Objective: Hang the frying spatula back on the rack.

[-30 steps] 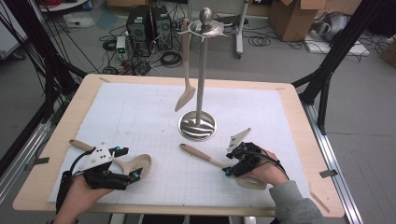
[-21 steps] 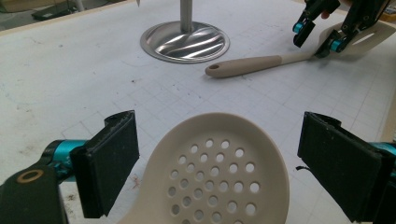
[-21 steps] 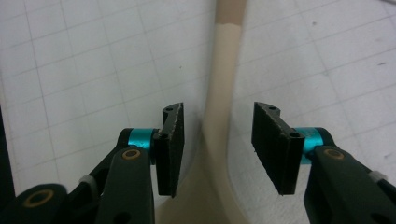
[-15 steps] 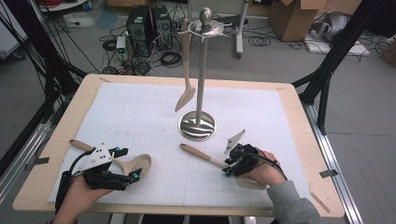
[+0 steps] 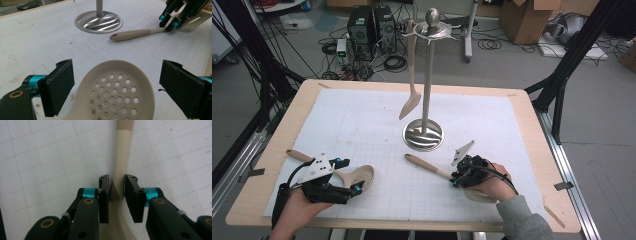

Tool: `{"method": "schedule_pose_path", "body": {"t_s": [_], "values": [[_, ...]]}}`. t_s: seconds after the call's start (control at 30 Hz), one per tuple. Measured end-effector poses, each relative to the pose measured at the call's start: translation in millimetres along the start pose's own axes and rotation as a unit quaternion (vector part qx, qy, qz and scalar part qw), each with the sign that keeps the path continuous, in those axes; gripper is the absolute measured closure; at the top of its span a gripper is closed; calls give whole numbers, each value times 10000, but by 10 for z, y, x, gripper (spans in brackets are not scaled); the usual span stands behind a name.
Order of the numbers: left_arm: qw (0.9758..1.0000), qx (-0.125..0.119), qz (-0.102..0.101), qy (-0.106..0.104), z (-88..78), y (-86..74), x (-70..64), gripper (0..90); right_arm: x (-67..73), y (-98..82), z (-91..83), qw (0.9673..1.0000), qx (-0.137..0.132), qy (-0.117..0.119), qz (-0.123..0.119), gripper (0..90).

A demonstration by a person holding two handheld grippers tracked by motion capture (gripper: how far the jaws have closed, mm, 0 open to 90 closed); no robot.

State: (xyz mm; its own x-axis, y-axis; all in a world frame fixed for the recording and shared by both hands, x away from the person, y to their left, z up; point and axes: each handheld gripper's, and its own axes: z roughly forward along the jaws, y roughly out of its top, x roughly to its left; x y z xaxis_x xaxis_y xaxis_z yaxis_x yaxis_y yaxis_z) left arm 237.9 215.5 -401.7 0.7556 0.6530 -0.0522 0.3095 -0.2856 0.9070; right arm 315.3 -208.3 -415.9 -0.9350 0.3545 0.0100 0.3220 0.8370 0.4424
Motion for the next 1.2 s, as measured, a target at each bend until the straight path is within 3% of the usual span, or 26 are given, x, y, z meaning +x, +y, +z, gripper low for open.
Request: {"method": "schedule_pose_path", "body": {"t_s": [0.13, 0.27, 0.33, 0.4, 0.53, 0.8, 0.97, 1.2], "values": [[10000, 12, 6, 3, 4, -5, -1, 128, -13, -8, -1, 9998, -28, 36, 217, 763], [10000, -19, -27, -22, -1, 6, -7, 128, 7, -20, -2, 9998, -92, -24, 163, 775], [9997, -114, -113, -161, -13, 32, -30, 128, 5, -31, -5, 9998, -113, 10, 175, 776], [9998, -110, 54, -146, -14, 71, -76, 128, -23, -38, -4, 9997, -147, 86, 199, 776], [9996, -161, 94, -213, -17, 104, -112, 128, -41, -45, -15, 9993, -186, 172, 277, 777], [9998, -149, 109, -83, -36, 80, -78, 128, -87, -129, -156, 9968, -652, 202, 425, 778], [9999, -111, 37, -25, -35, 45, -42, 128, -103, -182, -229, 9957, -809, 138, 432, 778], [9999, -113, 25, -19, -31, 38, -46, 128, -135, -257, -350, 9914, -1188, 91, 549, 779]]}}
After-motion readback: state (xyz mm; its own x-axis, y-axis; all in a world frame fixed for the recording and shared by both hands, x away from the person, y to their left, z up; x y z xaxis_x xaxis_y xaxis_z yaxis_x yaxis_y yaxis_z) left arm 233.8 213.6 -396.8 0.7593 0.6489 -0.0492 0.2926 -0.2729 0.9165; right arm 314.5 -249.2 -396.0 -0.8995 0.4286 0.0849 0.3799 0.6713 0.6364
